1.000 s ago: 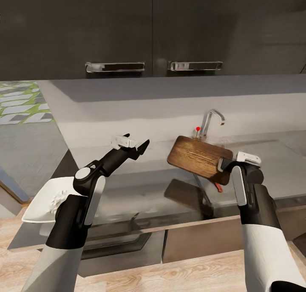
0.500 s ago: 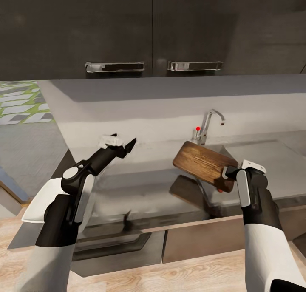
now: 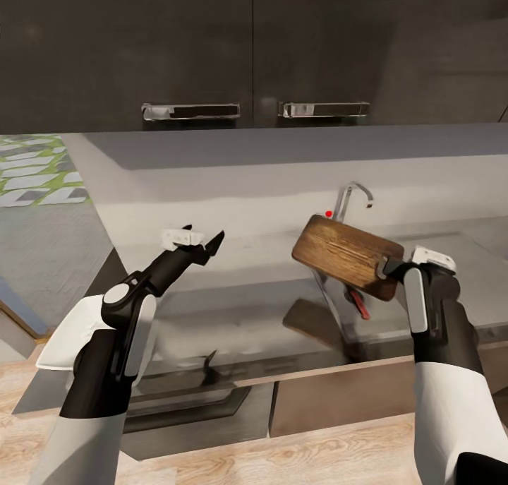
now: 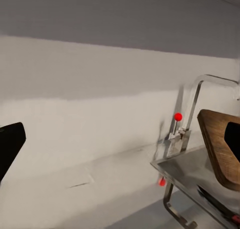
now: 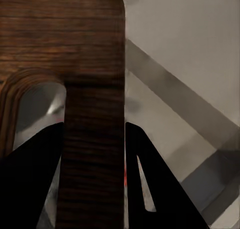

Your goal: In the kitchen, take the Vidalia onion out of the sink, dice it on the chopping board with the paring knife, put the diced onion into the bowl on the countertop, then place both the paring knife and the chopping board into the sink.

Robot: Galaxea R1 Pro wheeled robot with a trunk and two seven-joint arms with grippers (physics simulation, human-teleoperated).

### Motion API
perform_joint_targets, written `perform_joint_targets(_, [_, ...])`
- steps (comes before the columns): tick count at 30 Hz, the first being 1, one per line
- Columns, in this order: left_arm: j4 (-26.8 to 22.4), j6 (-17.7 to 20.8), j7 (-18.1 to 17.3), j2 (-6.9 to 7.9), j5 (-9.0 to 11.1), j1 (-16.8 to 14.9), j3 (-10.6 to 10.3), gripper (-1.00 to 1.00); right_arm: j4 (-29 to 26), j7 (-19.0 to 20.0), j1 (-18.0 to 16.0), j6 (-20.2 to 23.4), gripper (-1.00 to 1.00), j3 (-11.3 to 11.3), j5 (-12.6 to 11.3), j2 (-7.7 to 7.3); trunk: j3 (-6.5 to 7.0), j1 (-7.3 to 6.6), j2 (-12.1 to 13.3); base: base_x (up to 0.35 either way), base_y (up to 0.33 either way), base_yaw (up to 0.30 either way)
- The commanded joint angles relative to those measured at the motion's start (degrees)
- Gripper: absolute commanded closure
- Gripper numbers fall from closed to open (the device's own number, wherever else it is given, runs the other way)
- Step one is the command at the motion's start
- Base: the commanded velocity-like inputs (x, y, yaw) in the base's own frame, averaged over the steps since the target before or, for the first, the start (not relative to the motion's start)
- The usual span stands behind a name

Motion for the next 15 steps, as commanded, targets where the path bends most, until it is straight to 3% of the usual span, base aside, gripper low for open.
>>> perform_joint_targets(1, [-0.04, 0.43, -0.08, -0.04, 0.57, -0.05, 0.06, -1.0, -0.38, -0.19, -0.09, 0.21, 1.0, 0.35, -0.42, -0.02, -0.12, 0.04, -0.12, 0.0, 0.0, 0.0])
perform_joint_targets(11, [0.05, 0.25, -0.08, -0.13, 0.57, -0.04, 0.01, -1.0, -3.56, 1.71, -0.15, 0.23, 1.0, 3.64, -0.42, -0.02, -0.12, 0.04, -0.12, 0.0, 0.0, 0.0])
perform_joint_targets(15, [0.06, 0.25, -0.08, -0.13, 0.57, -0.04, 0.05, -1.0, -3.98, 1.71, -0.15, 0.23, 1.0, 3.68, -0.42, -0.02, -0.12, 0.04, -0.12, 0.0, 0.0, 0.0])
